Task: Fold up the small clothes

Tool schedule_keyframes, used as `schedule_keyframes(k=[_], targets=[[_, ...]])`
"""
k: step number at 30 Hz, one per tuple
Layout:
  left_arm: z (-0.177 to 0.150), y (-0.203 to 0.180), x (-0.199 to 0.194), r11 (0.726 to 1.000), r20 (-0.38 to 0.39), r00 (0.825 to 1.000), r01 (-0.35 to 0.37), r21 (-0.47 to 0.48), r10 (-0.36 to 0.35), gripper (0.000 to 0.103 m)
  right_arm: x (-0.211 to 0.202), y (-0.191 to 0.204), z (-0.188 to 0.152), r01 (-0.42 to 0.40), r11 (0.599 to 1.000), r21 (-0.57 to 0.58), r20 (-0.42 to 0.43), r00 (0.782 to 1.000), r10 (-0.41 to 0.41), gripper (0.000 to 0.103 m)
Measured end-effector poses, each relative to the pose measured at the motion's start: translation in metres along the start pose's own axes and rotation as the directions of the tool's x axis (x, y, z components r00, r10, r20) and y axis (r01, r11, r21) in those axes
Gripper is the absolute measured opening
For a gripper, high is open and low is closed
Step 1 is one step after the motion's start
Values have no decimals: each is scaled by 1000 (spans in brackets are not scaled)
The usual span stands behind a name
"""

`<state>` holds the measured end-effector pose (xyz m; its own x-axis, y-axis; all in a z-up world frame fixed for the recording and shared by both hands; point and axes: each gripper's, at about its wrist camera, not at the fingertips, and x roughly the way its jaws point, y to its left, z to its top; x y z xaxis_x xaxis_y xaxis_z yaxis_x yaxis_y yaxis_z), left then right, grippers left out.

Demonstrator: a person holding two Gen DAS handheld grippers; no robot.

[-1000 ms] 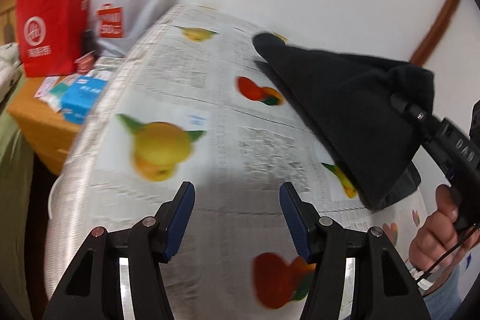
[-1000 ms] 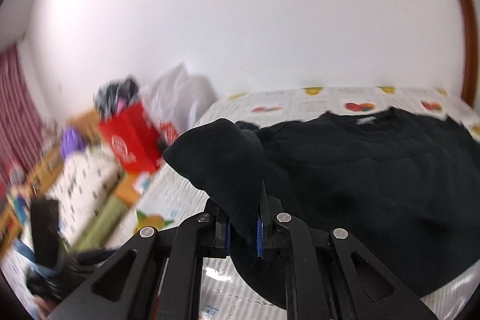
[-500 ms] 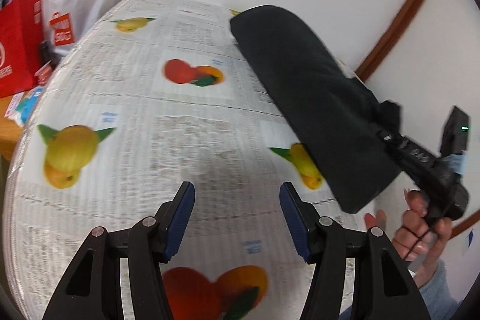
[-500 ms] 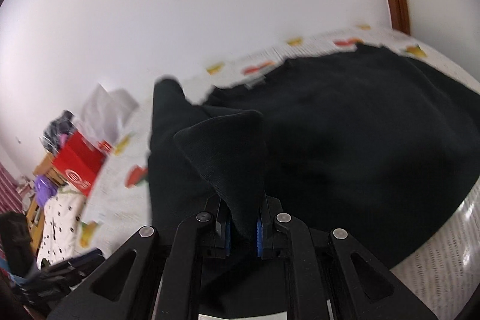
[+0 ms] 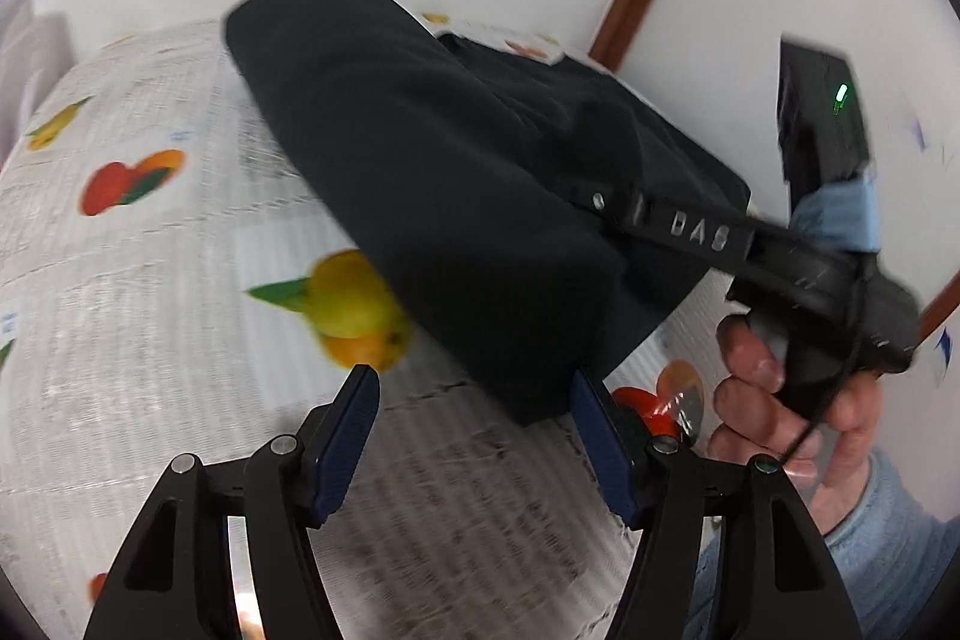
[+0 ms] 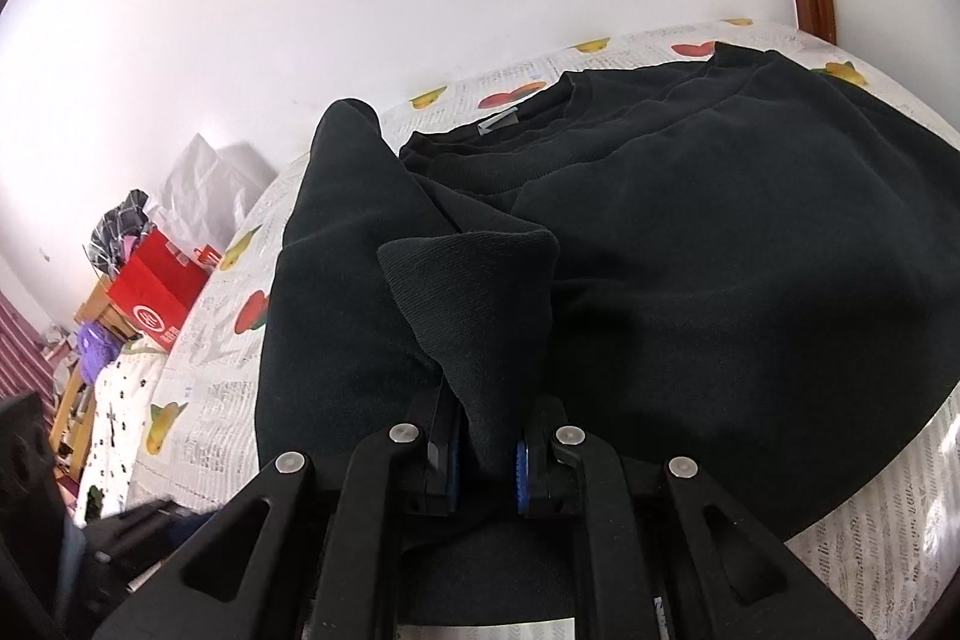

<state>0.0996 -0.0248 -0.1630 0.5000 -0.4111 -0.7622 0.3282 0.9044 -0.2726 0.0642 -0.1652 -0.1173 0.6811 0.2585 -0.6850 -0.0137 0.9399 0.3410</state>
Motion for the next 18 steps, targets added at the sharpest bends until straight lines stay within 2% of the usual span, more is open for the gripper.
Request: schedule_keyframes(k=[4,9,14,18], targets=[[3,-8,13,999,16,999,-33,-13,33,63,-4,-2,1,-27,1000,2,10,1000,27,12],[7,-26,24,984,25,985,-170,56,169,66,-17,-4,4,-79,997,-1,55,995,79,11],[4,-28,23,983,35,984,-179,51,177,66,-40,-11,7,-151,988,24,140,979,146,11],[0,-31,21,982,35,983,-181,52,180,66,-54,-21,-1,-164,986,39,213,965,152,10]])
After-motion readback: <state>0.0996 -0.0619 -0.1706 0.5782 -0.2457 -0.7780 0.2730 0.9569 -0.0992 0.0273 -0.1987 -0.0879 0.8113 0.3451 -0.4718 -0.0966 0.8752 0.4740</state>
